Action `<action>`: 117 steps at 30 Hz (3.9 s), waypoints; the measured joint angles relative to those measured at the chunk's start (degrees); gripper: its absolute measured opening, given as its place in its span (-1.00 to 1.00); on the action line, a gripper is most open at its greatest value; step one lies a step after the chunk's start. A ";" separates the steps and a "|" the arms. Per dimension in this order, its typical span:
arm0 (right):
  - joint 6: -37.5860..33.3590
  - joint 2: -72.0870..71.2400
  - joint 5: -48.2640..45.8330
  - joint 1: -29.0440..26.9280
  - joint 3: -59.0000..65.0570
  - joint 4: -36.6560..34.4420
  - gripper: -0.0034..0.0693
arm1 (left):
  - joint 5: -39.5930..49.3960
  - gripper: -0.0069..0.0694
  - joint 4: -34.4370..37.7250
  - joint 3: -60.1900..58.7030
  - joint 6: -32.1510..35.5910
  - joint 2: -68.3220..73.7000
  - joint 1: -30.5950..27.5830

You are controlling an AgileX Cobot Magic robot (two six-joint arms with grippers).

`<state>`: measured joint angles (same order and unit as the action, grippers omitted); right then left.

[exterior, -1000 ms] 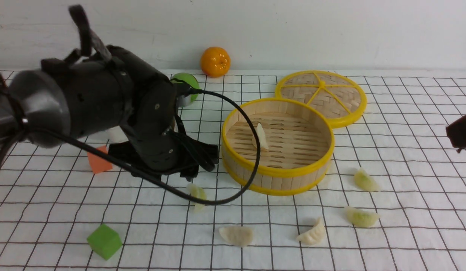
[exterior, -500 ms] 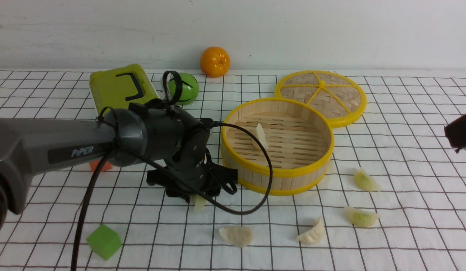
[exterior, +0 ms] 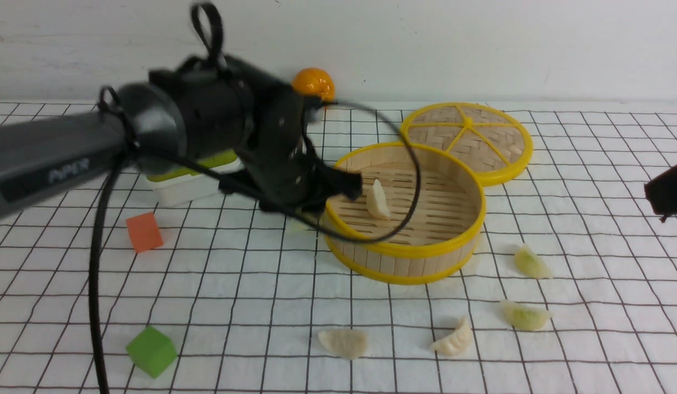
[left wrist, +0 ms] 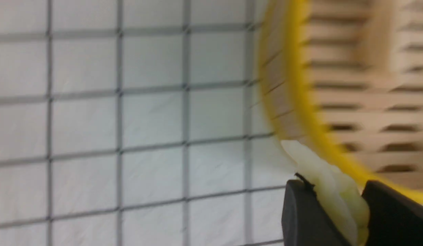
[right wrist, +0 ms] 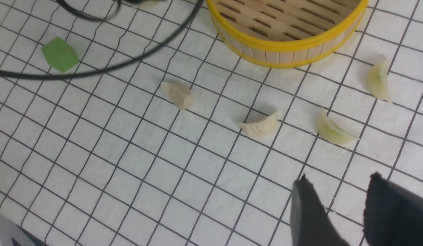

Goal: Put the dumplings into the steamer on the table with the white tablecloth.
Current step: 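Reach for and grasp a dumpling on the table with the left gripper, then place the dumpling into the bamboo steamer basket with the left gripper, then reach for and grasp a dumpling on the table with the left gripper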

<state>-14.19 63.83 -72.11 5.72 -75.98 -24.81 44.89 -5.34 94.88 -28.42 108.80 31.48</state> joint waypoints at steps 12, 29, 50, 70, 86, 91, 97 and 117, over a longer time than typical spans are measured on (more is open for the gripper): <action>0.00 0.00 0.00 0.00 0.00 -0.99 -0.23 | 1.09 -0.29 24.16 30.10 13.80 17.78 0.00; -2.16 0.00 0.00 0.00 0.00 -0.99 -0.23 | -4.28 -0.21 20.25 37.41 11.06 33.93 0.00; -2.33 -0.04 0.00 0.00 0.41 -0.99 -0.23 | 22.83 0.05 11.14 41.74 23.23 16.05 0.42; -6.49 -0.11 0.00 0.00 0.42 -6.72 -0.23 | 18.79 -0.85 14.05 -22.39 36.89 -26.82 0.42; -7.27 -0.11 0.00 0.00 0.42 -7.68 -0.23 | 1.23 0.38 19.49 -26.59 50.54 -9.75 4.01; -7.31 -0.11 0.00 0.00 0.42 -7.84 -0.23 | -9.97 0.66 19.09 -26.45 56.30 -4.97 7.15; -7.31 -0.11 0.00 0.00 0.42 -7.84 -0.23 | -15.53 0.63 18.46 -26.26 56.34 -1.27 7.34; -7.31 -0.11 0.00 0.00 0.42 -7.84 -0.23 | -9.14 -0.14 9.68 -8.76 32.58 -5.64 5.84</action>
<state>-21.50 63.72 -72.11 5.72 -75.56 -32.66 35.75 4.34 86.12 4.16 103.16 37.32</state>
